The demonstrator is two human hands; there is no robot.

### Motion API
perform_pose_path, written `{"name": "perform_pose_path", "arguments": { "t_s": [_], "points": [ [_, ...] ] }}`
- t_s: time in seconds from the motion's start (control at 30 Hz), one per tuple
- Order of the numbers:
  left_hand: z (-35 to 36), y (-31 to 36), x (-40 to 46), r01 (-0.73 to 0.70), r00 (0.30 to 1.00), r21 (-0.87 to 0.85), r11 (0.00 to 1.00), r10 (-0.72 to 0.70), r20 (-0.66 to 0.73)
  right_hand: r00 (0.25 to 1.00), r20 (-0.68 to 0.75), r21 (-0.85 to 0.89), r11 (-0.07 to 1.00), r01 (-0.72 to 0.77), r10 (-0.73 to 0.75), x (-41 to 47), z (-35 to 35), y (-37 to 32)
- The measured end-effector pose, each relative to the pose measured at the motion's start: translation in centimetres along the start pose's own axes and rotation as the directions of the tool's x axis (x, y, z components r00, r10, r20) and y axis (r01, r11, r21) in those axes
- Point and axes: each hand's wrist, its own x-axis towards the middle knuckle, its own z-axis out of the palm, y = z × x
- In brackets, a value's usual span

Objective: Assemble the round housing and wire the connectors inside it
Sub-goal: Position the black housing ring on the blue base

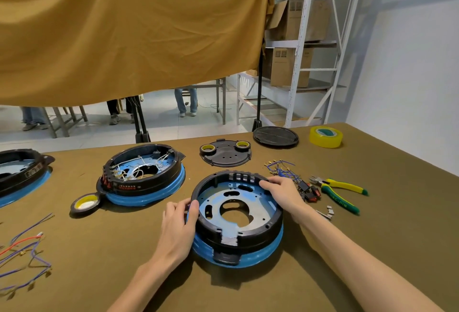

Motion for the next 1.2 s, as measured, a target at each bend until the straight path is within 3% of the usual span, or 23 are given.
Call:
{"name": "perform_pose_path", "arguments": {
  "t_s": [0.13,0.3,0.37,0.5,0.6,0.77,1.03,1.2],
  "points": [
    [-0.9,0.1,-0.8,-0.056,0.996,-0.025,0.998,0.055,-0.068,0.989,-0.053,-0.174,0.977,0.124,-0.135,-0.2,-0.8,-1.0],
    [-1.0,0.6,-1.2,-0.039,0.999,-0.12,0.992,0.041,0.017,0.987,-0.022,-0.265,0.953,0.147,-0.158,-1.9,-0.6,0.4],
    [-1.1,0.6,-1.6,-0.048,0.998,-0.09,0.995,0.045,-0.041,0.983,-0.013,-0.212,0.962,0.174,-0.181,-1.9,-0.7,0.6],
    [-1.0,0.4,-2.7,-0.085,0.992,-0.071,0.994,0.078,-0.099,0.971,0.169,-0.091,0.978,0.188,-0.171,-1.1,-1.5,-0.6],
    [-1.2,0.3,-2.5,-0.087,0.995,-0.029,0.996,0.086,-0.046,0.981,0.081,-0.146,0.972,0.185,-0.174,-0.8,-1.3,-0.7],
    [-1.3,0.2,-1.5,-0.041,0.993,-0.111,0.993,0.053,0.107,0.984,0.003,-0.322,0.931,0.169,-0.178,-1.2,-1.1,0.0],
    [-0.3,0.4,-0.4,-0.002,1.0,-0.194,0.981,0.005,0.011,0.98,-0.112,-0.249,0.959,0.132,-0.164,-2.0,-0.5,0.8],
    [-0.1,0.0,-0.7,-0.016,1.0,-0.199,0.98,0.016,-0.002,0.983,-0.061,-0.294,0.944,0.148,-0.173,-1.5,-0.2,0.1]
  ]
}}
